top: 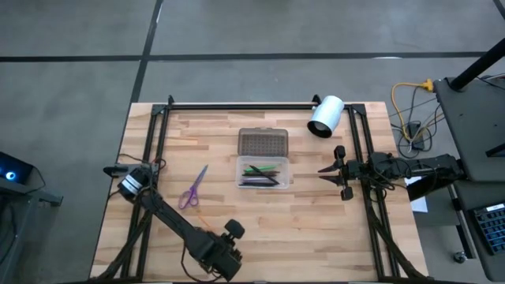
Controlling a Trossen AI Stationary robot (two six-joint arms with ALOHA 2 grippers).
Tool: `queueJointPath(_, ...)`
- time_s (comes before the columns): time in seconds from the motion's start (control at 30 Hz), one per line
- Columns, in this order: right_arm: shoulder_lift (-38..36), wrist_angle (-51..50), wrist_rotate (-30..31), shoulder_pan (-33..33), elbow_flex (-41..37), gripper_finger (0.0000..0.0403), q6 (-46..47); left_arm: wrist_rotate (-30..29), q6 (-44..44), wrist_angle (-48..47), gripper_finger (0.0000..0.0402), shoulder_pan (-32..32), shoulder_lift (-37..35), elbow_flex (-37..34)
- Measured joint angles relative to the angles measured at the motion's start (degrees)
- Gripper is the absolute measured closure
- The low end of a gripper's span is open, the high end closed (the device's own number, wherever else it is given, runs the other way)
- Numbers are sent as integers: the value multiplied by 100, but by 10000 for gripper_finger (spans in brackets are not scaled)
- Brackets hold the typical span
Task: Pick & place school supplies into a supply box
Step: Put the orange pencil into the white and black supply box
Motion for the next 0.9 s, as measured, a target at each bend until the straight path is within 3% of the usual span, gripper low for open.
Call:
queueJointPath(0.17, 0, 0, 0, 0, 0, 327, 0, -797, 187, -29, 401, 186, -4, 93)
queueJointPath(0.7, 0, 0, 0, 1, 1, 335, 0, -2499, 1013, 121, 401, 1083, -17, 559)
queueJointPath(0.9, 0, 0, 0, 0, 0, 327, -1, -2738, 1023, 631, 401, 1412, -20, 388)
